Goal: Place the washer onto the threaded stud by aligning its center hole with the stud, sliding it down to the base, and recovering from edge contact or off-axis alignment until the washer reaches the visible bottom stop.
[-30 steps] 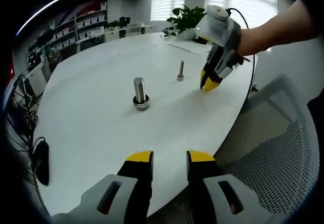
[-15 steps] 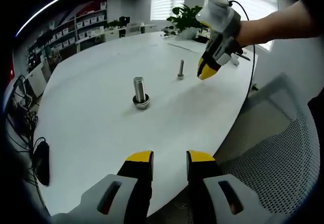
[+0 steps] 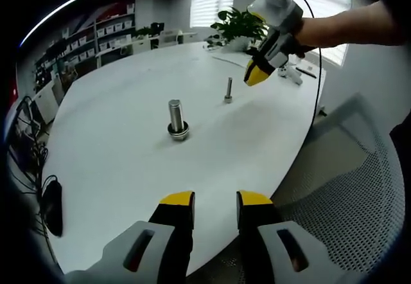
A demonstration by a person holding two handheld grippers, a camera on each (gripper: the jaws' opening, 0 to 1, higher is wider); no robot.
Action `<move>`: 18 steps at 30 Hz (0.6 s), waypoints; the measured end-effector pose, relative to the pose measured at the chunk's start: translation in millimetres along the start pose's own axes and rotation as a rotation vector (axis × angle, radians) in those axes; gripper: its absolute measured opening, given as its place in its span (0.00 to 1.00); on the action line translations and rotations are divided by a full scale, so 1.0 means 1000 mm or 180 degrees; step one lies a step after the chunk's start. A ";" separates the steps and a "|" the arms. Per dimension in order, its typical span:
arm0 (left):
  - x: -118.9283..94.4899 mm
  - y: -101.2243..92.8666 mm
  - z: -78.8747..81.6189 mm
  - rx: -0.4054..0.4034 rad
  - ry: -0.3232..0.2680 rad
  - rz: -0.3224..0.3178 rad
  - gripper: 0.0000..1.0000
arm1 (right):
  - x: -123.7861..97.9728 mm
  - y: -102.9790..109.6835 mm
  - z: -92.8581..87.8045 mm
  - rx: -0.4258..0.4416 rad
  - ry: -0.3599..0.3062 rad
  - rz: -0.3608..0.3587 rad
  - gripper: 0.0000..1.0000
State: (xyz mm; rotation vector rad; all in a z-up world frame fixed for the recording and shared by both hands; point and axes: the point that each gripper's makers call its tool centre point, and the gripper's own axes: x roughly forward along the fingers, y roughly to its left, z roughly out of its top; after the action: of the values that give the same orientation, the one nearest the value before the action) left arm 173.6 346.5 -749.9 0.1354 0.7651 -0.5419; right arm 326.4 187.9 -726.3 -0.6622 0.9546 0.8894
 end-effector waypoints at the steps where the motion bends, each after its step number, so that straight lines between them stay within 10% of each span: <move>1: 0.001 0.000 0.000 0.0005 -0.0002 -0.0002 0.24 | -0.001 -0.001 0.002 -0.0007 -0.0009 -0.0010 0.14; 18: 0.000 0.000 0.001 -0.0019 -0.0020 -0.0012 0.24 | 0.010 -0.024 0.020 -0.0126 -0.0110 -0.0239 0.14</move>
State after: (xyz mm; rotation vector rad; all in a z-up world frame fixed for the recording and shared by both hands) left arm 174.0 346.2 -749.1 0.1267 0.7611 -0.5434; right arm 358.2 196.1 -724.5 -0.7097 0.8777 0.8526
